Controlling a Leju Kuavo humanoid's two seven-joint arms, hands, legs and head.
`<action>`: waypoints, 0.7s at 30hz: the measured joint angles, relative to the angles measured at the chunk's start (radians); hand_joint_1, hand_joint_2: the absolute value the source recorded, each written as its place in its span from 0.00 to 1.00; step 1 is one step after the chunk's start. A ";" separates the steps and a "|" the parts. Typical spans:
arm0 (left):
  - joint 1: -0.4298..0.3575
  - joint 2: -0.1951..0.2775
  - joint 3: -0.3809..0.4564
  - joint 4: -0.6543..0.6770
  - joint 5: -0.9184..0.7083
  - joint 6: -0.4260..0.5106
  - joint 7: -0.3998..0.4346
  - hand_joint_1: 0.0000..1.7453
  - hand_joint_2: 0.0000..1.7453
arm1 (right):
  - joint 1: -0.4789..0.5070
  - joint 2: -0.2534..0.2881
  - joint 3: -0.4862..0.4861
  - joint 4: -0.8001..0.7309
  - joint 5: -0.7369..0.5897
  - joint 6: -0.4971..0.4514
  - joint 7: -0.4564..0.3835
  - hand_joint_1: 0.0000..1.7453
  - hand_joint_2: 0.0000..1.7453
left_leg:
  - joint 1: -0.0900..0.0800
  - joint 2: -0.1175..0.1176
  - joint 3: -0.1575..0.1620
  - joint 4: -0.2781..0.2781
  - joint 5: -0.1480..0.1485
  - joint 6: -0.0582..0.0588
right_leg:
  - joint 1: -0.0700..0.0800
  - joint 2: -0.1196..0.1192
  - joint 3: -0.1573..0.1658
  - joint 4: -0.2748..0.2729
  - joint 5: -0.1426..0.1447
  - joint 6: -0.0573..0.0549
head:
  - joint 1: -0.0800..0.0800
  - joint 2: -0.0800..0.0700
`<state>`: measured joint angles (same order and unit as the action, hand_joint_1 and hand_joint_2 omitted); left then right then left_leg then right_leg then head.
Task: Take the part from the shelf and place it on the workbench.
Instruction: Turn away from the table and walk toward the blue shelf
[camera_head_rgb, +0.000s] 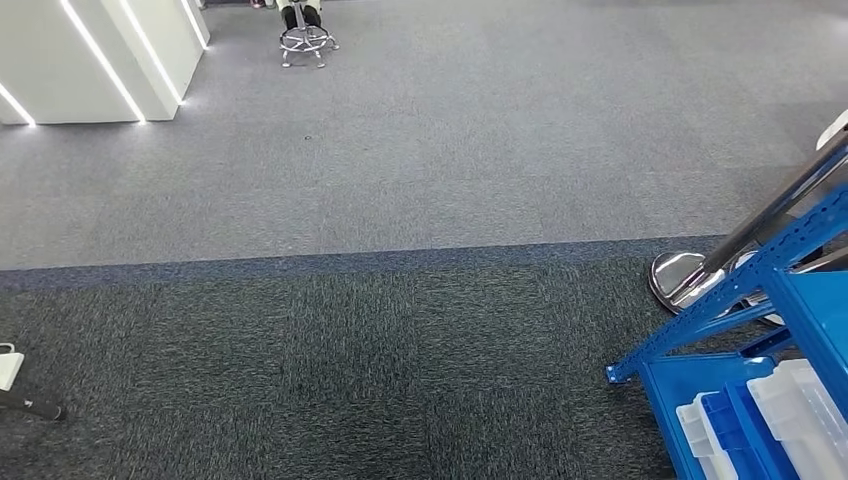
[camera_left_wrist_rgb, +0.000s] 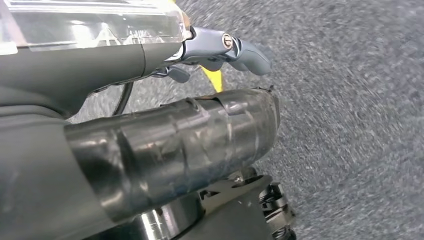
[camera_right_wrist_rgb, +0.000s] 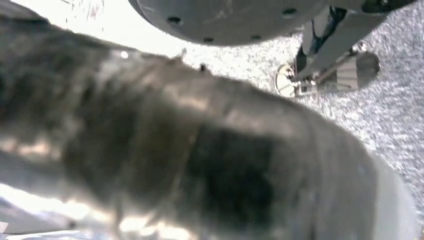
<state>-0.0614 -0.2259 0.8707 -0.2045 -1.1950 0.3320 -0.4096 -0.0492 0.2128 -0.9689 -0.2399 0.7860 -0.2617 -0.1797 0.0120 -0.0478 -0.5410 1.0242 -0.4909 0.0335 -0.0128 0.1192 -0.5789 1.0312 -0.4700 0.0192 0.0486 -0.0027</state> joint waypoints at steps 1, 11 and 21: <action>0.000 -0.001 0.000 0.000 0.000 0.000 0.000 0.00 0.00 | 0.001 0.000 0.000 0.000 0.000 0.000 0.000 0.00 0.00 | 0.001 0.012 0.003 -0.006 0.004 0.007 | 0.000 -0.018 -0.007 0.014 -0.010 0.005 | 0.001 0.000; 0.004 -0.005 0.000 0.000 -0.002 0.000 0.007 0.00 0.00 | 0.000 -0.006 0.000 0.000 -0.001 -0.008 -0.005 0.00 0.00 | -0.006 0.135 0.016 -0.007 -0.011 0.009 | 0.002 -0.172 -0.008 0.034 -0.005 0.012 | 0.003 0.000; 0.007 -0.006 0.000 0.000 -0.014 -0.003 0.023 0.00 0.00 | 0.000 -0.006 -0.003 0.001 0.005 -0.016 0.011 0.00 0.00 | 0.000 0.058 -0.095 0.257 -0.152 -0.034 | 0.000 -0.096 0.006 -0.014 0.010 -0.035 | 0.001 0.000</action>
<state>-0.0544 -0.2319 0.8705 -0.2045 -1.2091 0.3290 -0.3863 -0.0491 0.2071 -0.9724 -0.2387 0.7906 -0.2779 -0.1690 0.0117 0.0107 -0.6361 1.2816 -0.6429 -0.0010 -0.0126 0.0232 -0.5734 1.0174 -0.4603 -0.0162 0.0494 -0.0027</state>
